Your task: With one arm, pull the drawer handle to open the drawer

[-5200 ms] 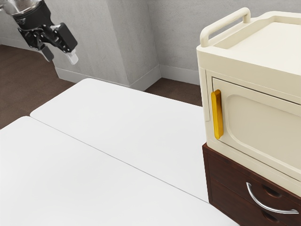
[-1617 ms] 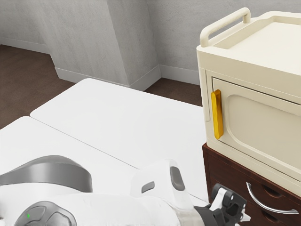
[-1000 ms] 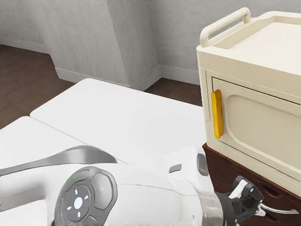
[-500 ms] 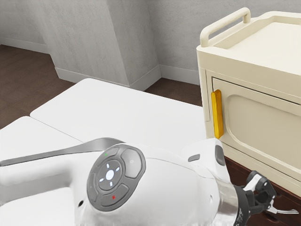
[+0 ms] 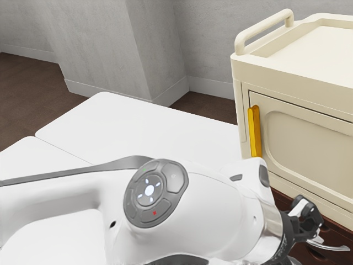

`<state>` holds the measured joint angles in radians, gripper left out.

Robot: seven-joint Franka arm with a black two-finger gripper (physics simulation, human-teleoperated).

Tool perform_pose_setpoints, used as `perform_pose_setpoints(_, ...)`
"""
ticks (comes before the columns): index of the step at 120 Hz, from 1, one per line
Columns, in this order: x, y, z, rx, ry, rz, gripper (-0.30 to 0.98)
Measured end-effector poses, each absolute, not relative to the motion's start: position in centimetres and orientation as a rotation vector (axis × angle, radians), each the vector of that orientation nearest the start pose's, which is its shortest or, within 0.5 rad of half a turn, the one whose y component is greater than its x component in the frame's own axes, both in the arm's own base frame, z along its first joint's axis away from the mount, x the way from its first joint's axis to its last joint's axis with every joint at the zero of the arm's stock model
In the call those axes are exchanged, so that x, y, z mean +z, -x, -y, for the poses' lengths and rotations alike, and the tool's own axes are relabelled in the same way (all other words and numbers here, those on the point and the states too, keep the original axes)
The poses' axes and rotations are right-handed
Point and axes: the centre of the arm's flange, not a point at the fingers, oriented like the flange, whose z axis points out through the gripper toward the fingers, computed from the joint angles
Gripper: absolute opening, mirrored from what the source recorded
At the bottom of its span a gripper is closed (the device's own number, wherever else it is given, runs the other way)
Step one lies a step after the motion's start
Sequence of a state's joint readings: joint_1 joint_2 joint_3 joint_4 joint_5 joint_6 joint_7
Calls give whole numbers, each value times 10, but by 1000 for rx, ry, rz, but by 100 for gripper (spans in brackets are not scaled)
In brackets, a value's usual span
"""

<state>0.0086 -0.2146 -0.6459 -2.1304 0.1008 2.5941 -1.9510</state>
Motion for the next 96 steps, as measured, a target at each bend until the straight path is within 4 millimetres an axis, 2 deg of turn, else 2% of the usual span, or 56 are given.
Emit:
perform_pose_setpoints(36,547,-441,341,482,-2105,-1459,29)
perform_pose_setpoints(96,537,-446,340,471,-2128,-1462,25)
